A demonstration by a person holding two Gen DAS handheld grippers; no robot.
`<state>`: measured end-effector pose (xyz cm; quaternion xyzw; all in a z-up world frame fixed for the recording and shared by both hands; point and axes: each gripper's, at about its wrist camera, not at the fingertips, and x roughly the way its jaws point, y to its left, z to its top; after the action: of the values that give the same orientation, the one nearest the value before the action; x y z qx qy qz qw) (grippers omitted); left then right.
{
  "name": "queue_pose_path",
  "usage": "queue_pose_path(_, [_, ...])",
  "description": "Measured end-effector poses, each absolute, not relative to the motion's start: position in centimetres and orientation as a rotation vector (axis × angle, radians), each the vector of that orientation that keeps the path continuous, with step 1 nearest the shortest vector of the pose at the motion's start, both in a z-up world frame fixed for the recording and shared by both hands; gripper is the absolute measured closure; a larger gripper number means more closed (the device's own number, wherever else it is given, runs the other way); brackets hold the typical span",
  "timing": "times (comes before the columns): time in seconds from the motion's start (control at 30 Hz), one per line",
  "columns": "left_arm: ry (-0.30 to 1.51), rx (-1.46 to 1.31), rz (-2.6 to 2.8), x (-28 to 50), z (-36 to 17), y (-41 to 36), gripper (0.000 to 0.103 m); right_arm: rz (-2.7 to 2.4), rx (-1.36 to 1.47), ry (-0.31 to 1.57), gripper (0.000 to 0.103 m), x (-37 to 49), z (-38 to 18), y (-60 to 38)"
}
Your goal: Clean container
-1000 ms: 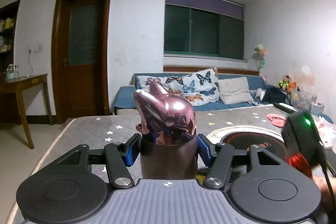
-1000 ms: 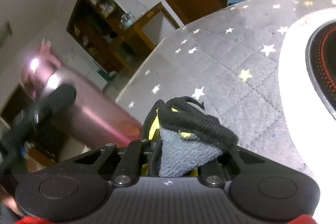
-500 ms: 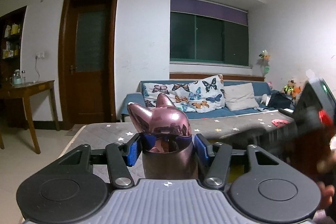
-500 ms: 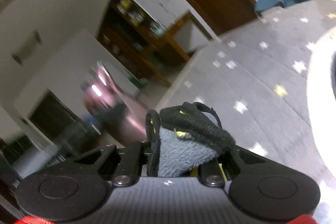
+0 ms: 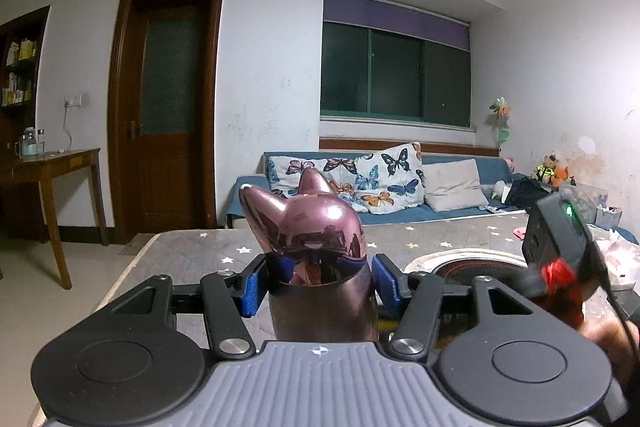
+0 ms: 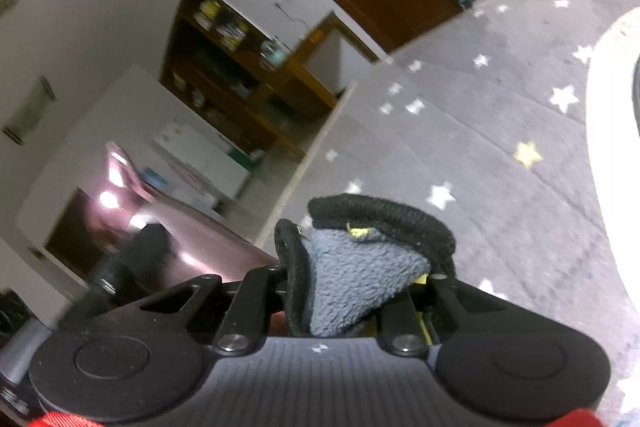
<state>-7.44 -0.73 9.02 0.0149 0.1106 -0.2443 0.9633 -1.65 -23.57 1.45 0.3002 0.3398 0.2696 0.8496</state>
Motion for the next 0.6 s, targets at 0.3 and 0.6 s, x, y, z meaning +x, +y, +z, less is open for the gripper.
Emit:
queue_pose_path(0.3, [0.276, 0.075, -0.500, -7.0, 8.1, -3.0, 0.041, 0.539, 0.420, 0.741, 0.087, -5.4, 1.2, -22.0])
queue_pose_path(0.6, [0.291, 0.033, -0.480, -6.4, 8.5, -2.4, 0.042, 0.567, 0.421, 0.693, 0.087, -6.7, 2.7, -23.0])
